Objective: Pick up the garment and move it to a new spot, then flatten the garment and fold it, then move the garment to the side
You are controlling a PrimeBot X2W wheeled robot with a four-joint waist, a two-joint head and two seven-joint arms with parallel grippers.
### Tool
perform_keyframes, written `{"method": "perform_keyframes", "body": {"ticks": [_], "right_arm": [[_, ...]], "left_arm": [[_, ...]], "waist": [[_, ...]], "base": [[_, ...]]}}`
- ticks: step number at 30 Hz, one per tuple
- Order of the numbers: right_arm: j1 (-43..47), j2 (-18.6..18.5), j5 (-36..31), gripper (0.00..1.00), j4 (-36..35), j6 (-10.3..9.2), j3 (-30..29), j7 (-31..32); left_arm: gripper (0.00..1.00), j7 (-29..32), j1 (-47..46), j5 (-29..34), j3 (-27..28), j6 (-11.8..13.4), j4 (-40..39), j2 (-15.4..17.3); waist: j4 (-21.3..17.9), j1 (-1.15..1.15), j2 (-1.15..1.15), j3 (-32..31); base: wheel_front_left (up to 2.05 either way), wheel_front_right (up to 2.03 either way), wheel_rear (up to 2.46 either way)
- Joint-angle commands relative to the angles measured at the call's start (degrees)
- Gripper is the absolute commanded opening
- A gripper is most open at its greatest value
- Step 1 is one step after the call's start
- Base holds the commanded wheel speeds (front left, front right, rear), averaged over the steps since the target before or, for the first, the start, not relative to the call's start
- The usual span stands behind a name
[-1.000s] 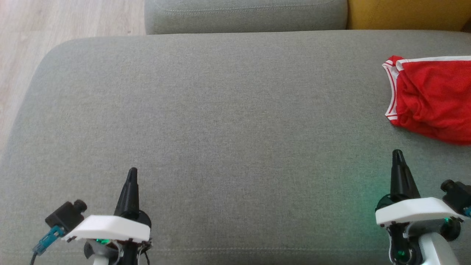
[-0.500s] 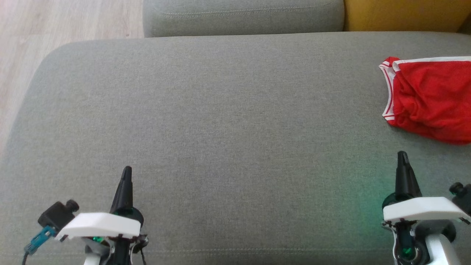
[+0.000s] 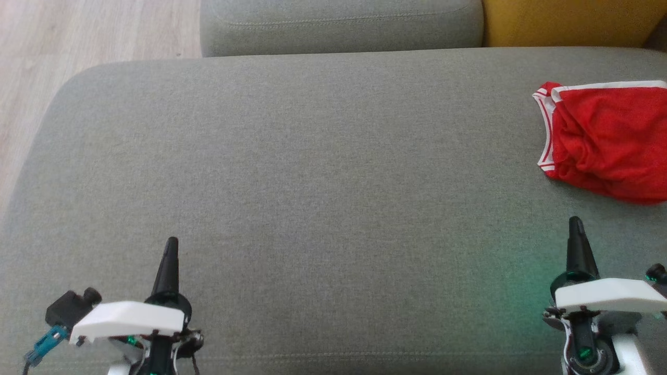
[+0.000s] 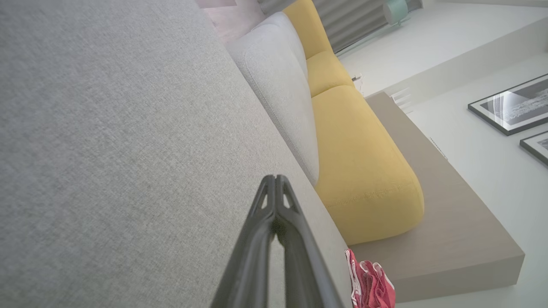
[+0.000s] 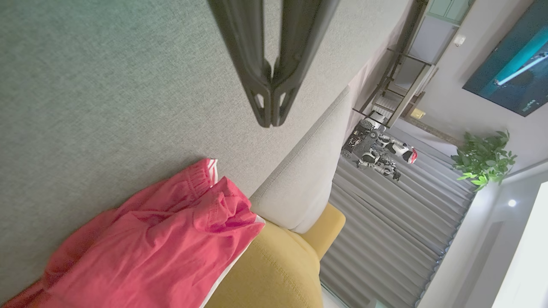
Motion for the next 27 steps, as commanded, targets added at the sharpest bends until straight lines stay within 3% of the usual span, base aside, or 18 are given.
{"method": "perform_keyframes", "body": {"ticks": [1,27], "right_arm": [[-2.71,-0.16,1.72,0.00,-2.31,0.21,0.36,0.43],[-2.86,-0.06,18.93,0.00,-2.66,0.28,-0.93,4.57]], "left_arm": [[0.00,0.50,-3.32,-1.20,1.58,-0.29,-1.54,0.97],[0.00,4.60,-4.32,-13.49,5.07,-0.78,-0.71,1.08]], "waist": [[-0.03,0.00,0.00,-0.04],[-0.71,0.00,0.00,-0.93]], "base": [[0.00,0.00,0.00],[0.00,0.00,0.00]]}}
